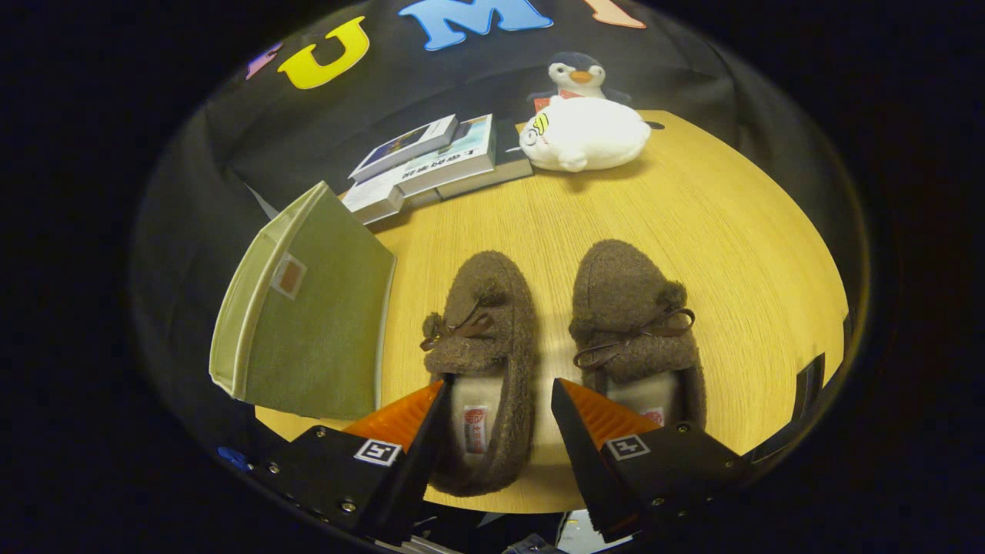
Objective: Open the storage box then place both shoes into the box .Put the left shoe in first, then the right shoe, with the right side of both shoes facing outward in a uniform manner.
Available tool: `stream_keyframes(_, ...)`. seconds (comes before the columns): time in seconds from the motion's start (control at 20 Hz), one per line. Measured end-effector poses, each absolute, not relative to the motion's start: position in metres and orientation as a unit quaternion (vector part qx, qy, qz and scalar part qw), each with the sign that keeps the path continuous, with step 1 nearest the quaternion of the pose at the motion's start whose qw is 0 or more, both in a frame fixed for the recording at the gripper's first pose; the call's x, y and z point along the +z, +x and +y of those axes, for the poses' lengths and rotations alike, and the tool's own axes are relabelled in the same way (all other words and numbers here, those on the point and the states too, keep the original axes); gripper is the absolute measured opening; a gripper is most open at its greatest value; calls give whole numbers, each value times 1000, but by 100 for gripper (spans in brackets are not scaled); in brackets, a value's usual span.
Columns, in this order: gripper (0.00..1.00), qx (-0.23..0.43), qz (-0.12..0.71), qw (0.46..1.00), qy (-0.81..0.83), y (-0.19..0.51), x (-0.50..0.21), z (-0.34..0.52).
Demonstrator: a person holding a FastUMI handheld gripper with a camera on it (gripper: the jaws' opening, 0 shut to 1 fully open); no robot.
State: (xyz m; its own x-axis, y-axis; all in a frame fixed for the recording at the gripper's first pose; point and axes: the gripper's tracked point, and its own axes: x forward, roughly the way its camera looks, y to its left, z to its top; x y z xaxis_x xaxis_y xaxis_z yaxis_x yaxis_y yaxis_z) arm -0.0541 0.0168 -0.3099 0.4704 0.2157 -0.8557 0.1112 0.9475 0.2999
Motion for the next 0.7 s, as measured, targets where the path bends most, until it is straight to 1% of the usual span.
stream_keyframes(0.25,81,21,524,837,155,-52,-321,16)
stream_keyframes(0.35,63,12,531,834,149,-52,-328,14)
stream_keyframes(0.45,58,14,539,828,155,-54,-332,19)
stream_keyframes(0.55,58,18,547,823,153,-58,-335,22)
stream_keyframes(0.6,58,5,544,826,146,-55,-335,18)
stream_keyframes(0.65,23,5,543,827,145,-56,-337,18)
stream_keyframes(0.7,23,7,547,825,143,-55,-337,18)
